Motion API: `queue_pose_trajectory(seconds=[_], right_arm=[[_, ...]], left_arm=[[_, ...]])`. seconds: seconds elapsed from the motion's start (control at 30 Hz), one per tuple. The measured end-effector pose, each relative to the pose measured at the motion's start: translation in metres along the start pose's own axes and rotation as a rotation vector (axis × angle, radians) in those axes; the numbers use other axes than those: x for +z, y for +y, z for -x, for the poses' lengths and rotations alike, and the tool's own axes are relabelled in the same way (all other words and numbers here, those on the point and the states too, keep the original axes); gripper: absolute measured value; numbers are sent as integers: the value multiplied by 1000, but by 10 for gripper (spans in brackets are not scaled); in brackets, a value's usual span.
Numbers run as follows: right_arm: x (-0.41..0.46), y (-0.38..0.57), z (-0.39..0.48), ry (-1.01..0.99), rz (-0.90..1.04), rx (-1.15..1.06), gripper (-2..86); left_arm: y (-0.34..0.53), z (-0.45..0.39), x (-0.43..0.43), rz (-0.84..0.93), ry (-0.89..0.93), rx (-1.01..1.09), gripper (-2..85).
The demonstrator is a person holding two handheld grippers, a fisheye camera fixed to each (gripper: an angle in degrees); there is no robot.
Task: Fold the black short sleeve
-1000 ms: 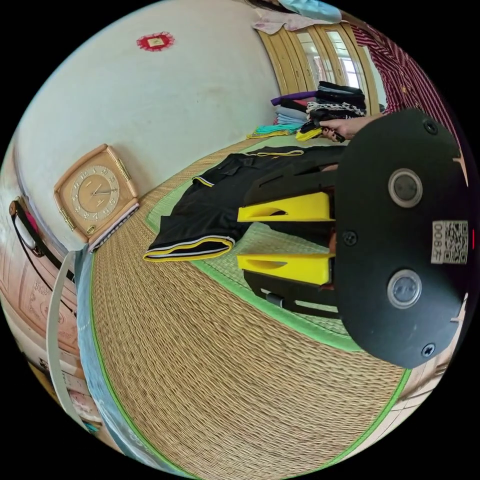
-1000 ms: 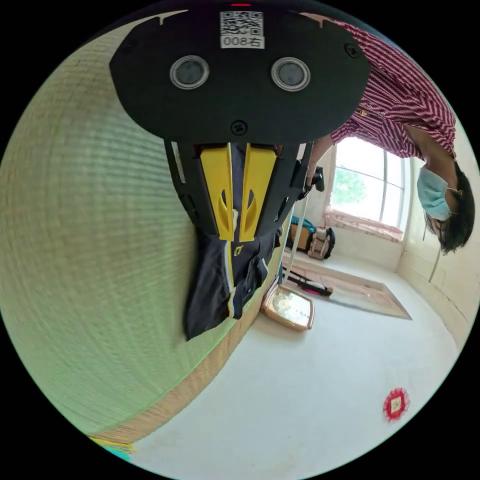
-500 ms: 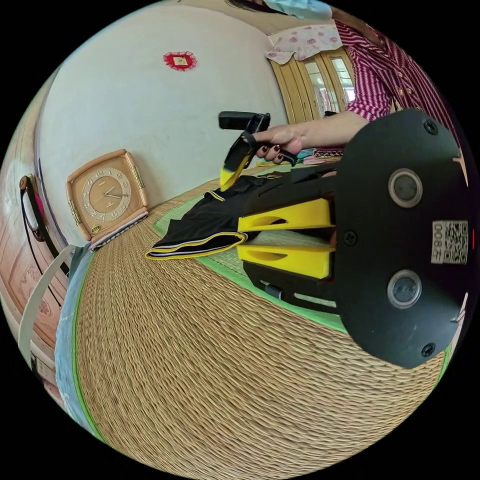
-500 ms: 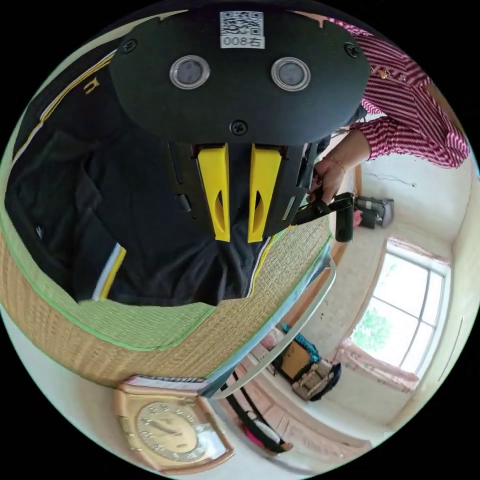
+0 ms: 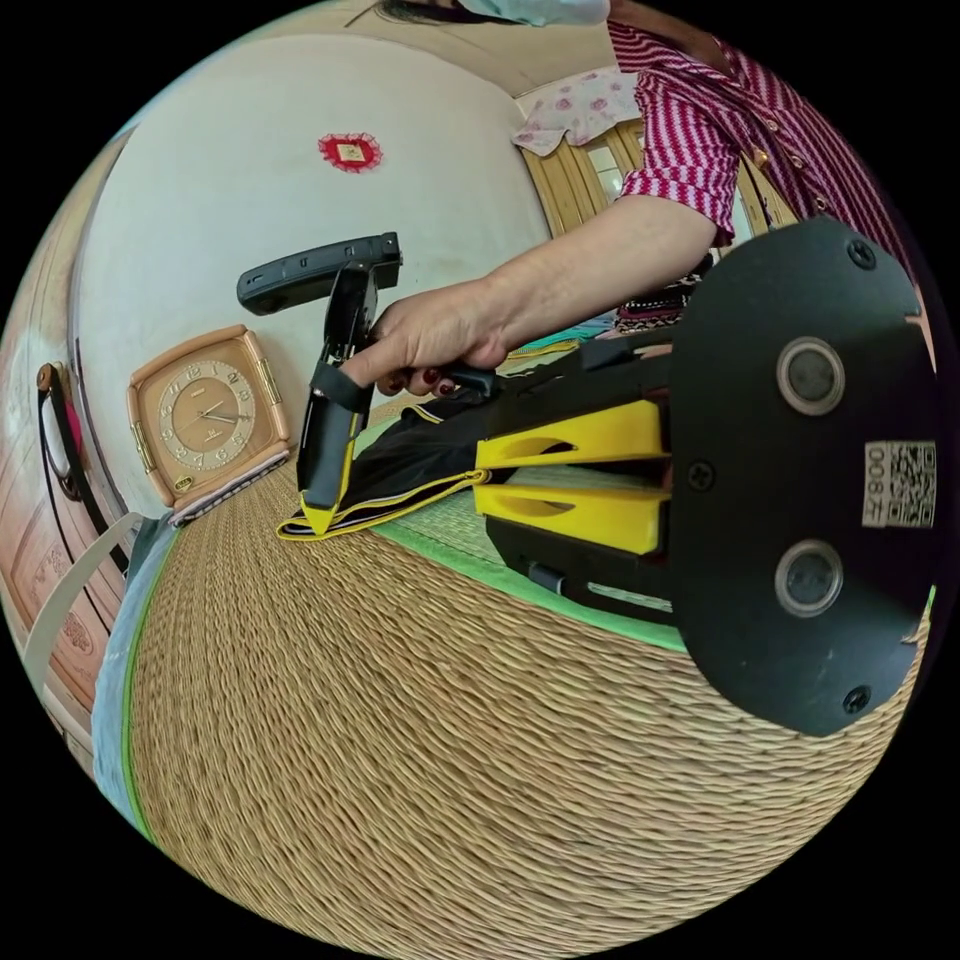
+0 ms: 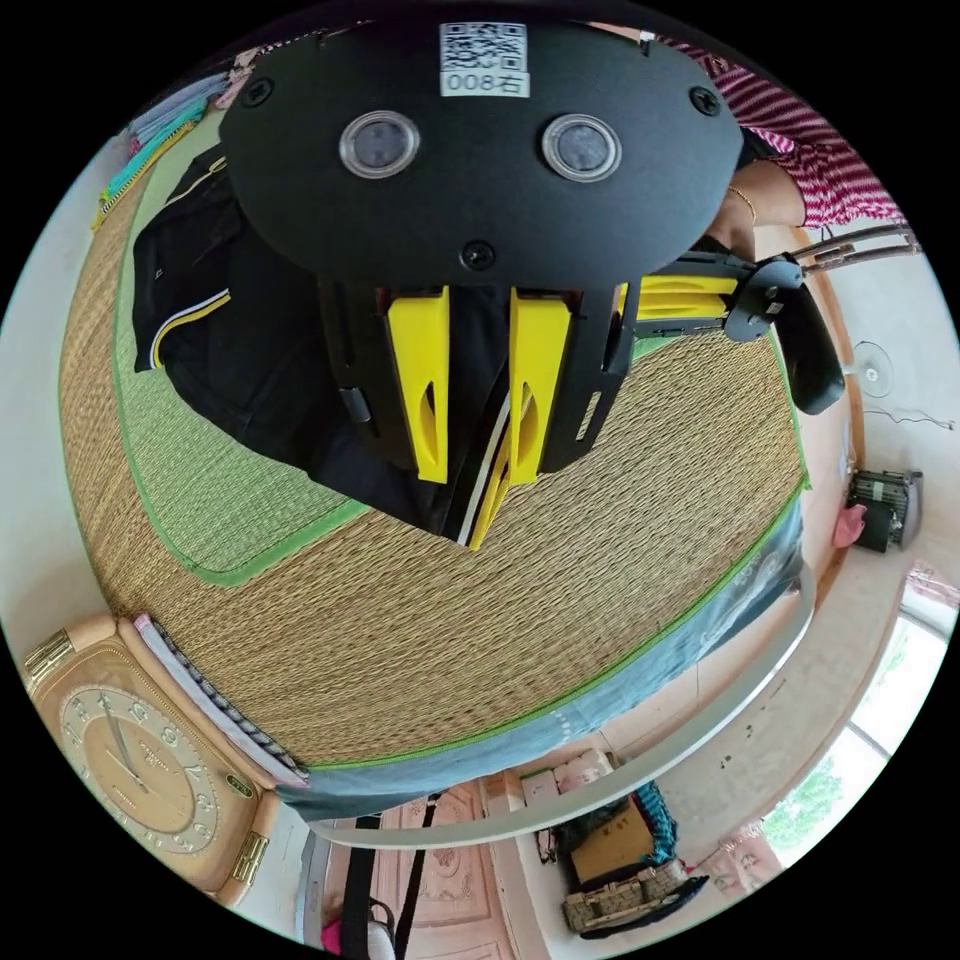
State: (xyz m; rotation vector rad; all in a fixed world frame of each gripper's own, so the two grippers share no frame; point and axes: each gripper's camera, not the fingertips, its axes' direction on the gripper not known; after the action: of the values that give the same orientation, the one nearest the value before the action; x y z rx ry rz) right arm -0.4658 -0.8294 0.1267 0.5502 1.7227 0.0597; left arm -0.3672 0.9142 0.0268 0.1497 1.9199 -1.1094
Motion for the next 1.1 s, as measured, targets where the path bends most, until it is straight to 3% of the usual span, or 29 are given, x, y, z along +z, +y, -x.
queue_pose_trajectory(seconds=[0.3,0.57,0.87,1.1], right_arm=[[-12,-7,-14,11,-21,53,52],[-26,31,-93,-210,-91,131,26],[-75,181,-263,-498,-348,295,21],[-15,337,-387,-623,-371,504,25]], left_arm=[[4,22,-17,0,-7,-2,28],[12,14,-32,2,-66,59,27],[11,-68,-24,81,-136,418,26],[36,-98,25,251,-202,552,27]])
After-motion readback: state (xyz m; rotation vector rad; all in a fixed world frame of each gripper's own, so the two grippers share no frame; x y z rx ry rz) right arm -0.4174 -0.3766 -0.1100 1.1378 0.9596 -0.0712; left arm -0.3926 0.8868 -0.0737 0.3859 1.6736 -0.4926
